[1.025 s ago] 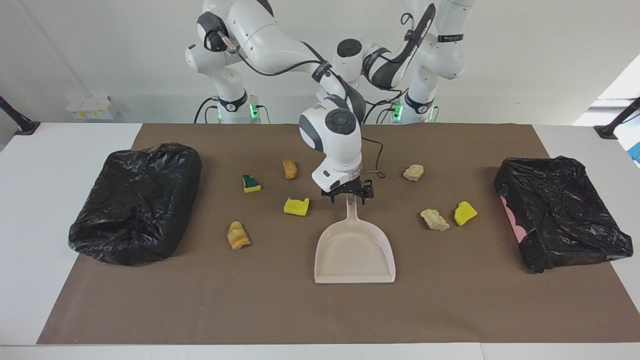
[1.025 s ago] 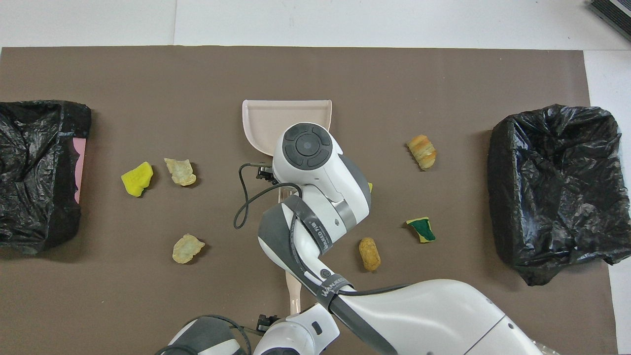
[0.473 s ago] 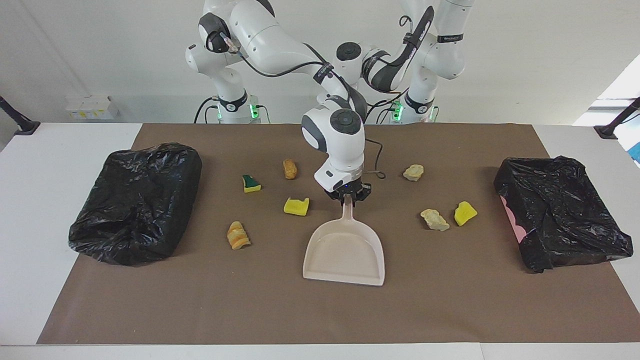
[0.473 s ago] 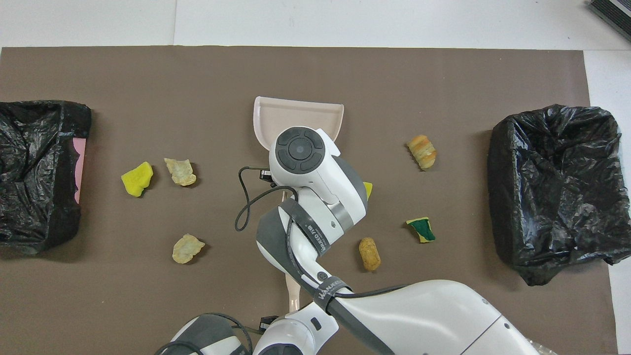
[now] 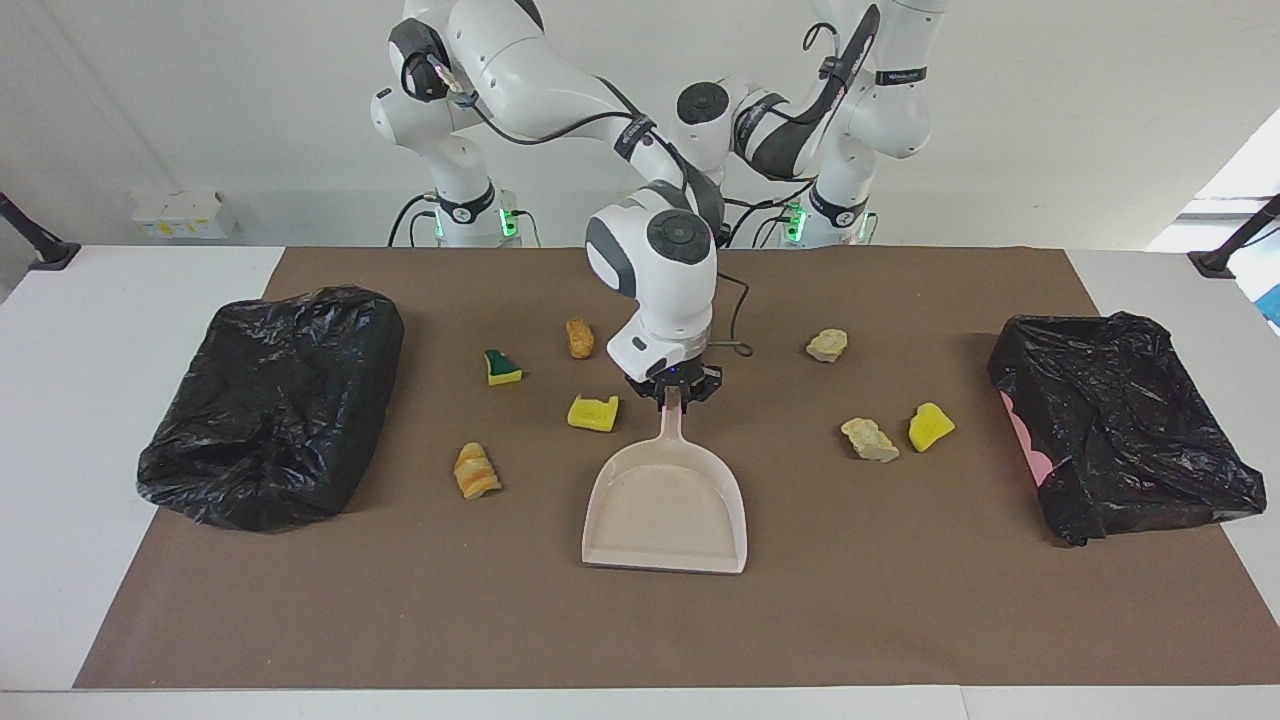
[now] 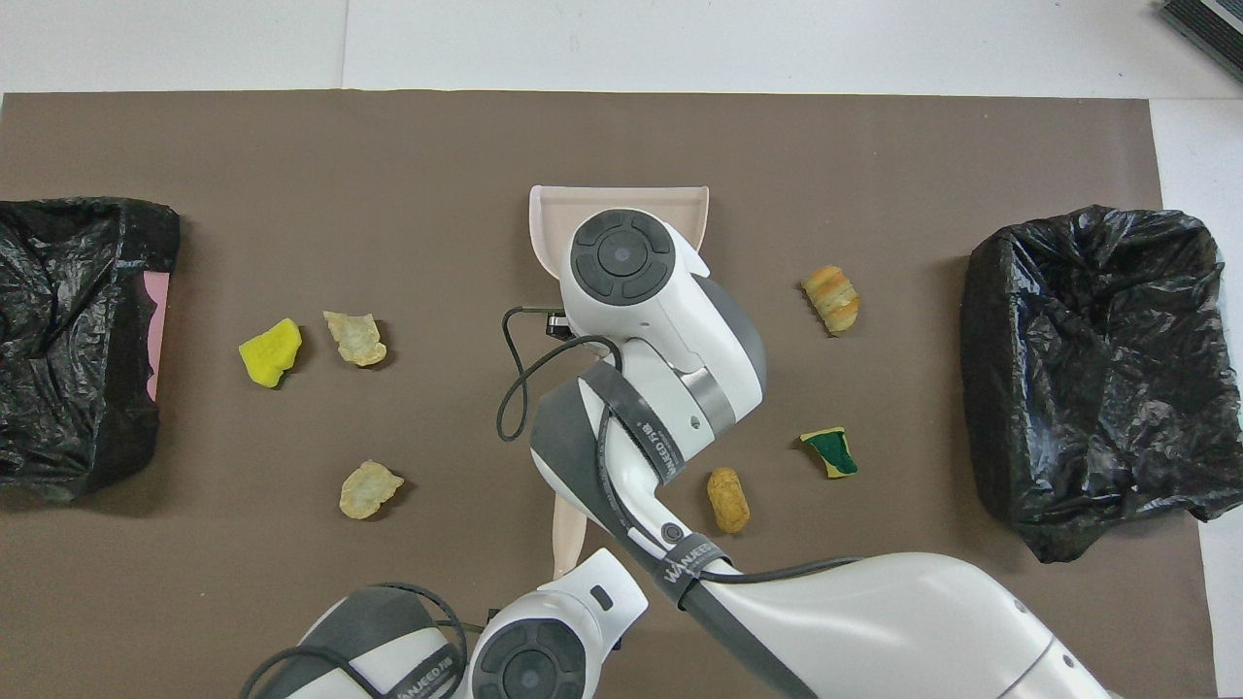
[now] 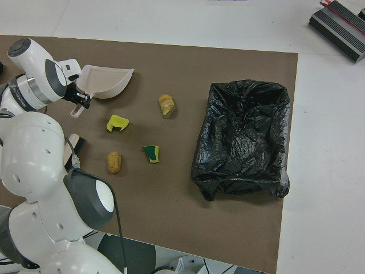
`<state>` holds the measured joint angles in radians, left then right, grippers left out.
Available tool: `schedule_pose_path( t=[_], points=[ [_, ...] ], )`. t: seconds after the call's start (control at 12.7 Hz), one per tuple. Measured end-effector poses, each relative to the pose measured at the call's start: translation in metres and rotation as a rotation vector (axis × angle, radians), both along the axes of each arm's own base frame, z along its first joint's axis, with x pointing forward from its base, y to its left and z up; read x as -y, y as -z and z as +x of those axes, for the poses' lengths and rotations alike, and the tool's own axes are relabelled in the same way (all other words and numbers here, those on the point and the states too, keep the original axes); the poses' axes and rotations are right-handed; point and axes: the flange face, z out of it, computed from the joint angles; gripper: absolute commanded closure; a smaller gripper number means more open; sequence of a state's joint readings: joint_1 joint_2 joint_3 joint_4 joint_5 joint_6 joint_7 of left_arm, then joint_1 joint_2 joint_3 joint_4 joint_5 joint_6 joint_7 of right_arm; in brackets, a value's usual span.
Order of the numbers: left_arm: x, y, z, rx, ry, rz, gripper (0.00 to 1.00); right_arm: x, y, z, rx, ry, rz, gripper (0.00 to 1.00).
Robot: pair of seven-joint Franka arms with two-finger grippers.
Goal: Sweep and dump trash in bin
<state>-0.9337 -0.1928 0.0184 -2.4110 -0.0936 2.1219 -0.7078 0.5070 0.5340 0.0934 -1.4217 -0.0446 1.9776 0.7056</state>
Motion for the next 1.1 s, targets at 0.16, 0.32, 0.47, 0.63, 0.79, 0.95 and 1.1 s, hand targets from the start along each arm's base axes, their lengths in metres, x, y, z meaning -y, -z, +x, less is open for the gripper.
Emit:
schedule_pose_path(
  t=[0.16, 0.32, 0.47, 0.63, 0.79, 0.95, 1.1],
  points=[
    [-0.034, -0.027, 0.030, -0.007, -0.076, 0.030, 1.00, 0.031, -0.035, 0.011, 0.023, -0.050, 0.005, 1.00],
    [-0.076, -0.048, 0.045, -0.047, -0.150, 0.079, 1.00, 0.063, -0.064, 0.016, 0.020, -0.118, -0.007, 1.00],
    [-0.106, -0.055, 0.044, -0.099, -0.200, 0.160, 1.00, 0.075, -0.072, 0.013, 0.006, -0.203, -0.014, 1.00],
    [-0.120, -0.054, 0.042, -0.120, -0.325, 0.225, 1.00, 0.071, -0.062, 0.006, -0.030, -0.304, 0.019, 1.00],
    [-0.121, -0.051, 0.038, -0.106, -0.482, 0.266, 1.00, 0.067, -0.052, -0.005, -0.060, -0.459, 0.039, 1.00],
    [-0.122, -0.042, 0.032, -0.096, -0.618, 0.311, 1.00, 0.062, -0.048, -0.023, -0.077, -0.600, 0.036, 1.00],
    [-0.125, -0.029, 0.025, -0.096, -0.718, 0.356, 1.00, 0.059, -0.042, -0.044, -0.089, -0.810, 0.034, 1.00]
  ],
)
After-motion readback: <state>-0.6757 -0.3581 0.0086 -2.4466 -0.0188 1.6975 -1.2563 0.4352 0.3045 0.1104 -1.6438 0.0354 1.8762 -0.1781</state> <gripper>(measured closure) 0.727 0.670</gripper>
